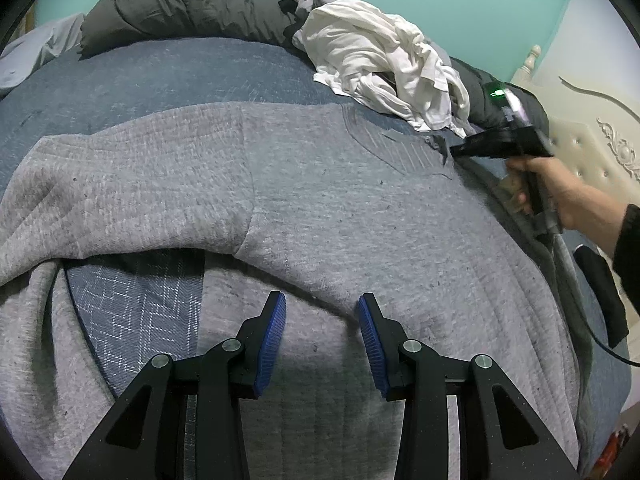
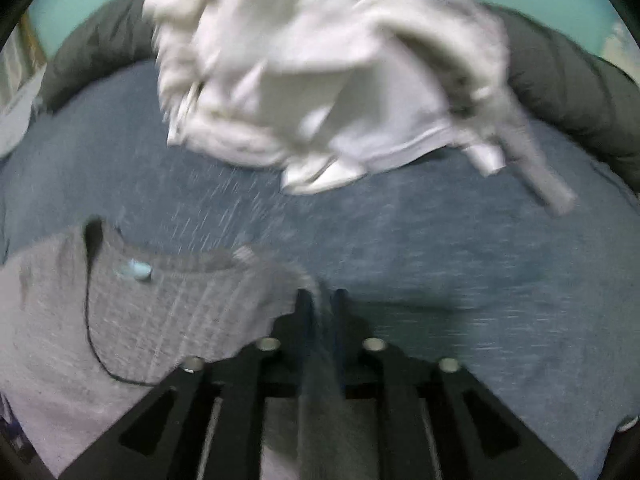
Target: Fold clothes
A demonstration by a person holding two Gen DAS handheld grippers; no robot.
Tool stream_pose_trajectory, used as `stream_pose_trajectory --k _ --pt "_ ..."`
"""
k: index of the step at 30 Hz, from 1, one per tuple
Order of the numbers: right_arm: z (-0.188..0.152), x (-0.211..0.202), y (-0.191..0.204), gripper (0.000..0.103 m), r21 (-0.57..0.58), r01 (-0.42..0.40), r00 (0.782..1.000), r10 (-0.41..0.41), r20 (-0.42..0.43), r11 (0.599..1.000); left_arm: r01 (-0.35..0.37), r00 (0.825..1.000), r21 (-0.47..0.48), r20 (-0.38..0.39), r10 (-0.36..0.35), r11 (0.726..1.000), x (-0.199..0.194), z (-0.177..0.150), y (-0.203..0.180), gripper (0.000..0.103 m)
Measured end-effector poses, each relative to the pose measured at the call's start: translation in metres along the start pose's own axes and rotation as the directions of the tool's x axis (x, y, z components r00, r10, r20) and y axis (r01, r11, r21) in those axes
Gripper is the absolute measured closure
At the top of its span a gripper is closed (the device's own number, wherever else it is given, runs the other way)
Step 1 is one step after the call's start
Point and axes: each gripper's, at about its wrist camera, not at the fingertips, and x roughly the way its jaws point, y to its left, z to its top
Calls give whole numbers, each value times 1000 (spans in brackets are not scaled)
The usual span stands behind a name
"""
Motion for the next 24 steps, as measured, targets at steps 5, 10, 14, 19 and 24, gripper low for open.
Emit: stream_pose_trajectory --k 5,10,14,19,24 --pt "-23 -59 -51 61 101 -43 997 37 61 994 10 1000 5 6 -10 1000 -3 2 -2 58" --pt "-95 -111 -88 60 176 -74 996 64 59 982 23 1000 17 6 -23 1000 -8 5 -10 57" --pt "-167 -149 -98 54 219 -104 994 98 38 970 51 999 18 -4 -51 999 -14 8 -18 56" --pt "-254 -184 -107 53 279 -152 987 158 1 948 52 999 -3 -15 -52 999 -33 0 -20 53" --pt "-317 -199 -108 50 319 -167 979 196 -61 933 52 997 -41 -61 -54 998 -61 -16 -8 53"
